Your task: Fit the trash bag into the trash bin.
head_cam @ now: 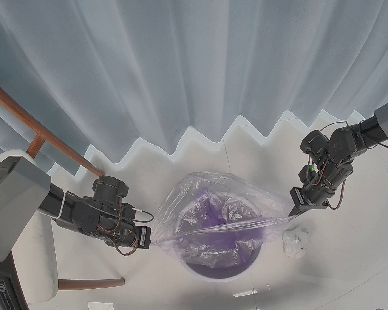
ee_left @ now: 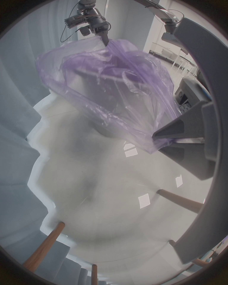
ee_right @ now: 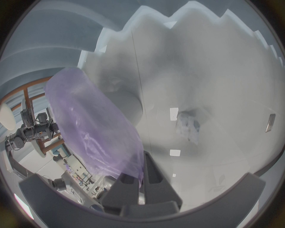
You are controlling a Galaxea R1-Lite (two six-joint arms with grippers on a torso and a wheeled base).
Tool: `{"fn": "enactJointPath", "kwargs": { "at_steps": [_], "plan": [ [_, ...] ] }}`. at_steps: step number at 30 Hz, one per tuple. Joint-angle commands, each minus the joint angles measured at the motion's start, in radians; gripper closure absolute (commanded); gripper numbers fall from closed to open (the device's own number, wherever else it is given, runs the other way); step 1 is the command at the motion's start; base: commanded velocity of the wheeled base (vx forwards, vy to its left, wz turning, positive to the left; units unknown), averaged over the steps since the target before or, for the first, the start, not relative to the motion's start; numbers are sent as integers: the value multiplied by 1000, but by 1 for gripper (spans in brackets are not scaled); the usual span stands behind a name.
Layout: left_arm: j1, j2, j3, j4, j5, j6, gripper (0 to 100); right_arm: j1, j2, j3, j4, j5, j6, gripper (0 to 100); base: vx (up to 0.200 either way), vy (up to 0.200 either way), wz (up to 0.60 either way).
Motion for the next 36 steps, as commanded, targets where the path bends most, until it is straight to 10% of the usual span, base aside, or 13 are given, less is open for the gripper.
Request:
{"fn": "enactJointPath", "kwargs": {
  "at_steps": [1, 13, 23, 36],
  "plan": [
    [-35, -59, 31, 20, -7, 1, 100, 9, -43, 15, 40, 11, -9, 100, 0, 0, 0],
    [-142, -108, 269, -132, 74, 50, 100, 90, -133, 231, 12, -38, -9, 100, 0, 0, 0],
    [-54, -90, 473, -328, 102, 344, 100, 158, -152, 439, -183, -104, -3, 100, 0, 0, 0],
    [-38, 45, 490, -541, 94, 421, 100, 161, -114, 527, -301, -193, -6, 100, 0, 0, 0]
  ]
}}
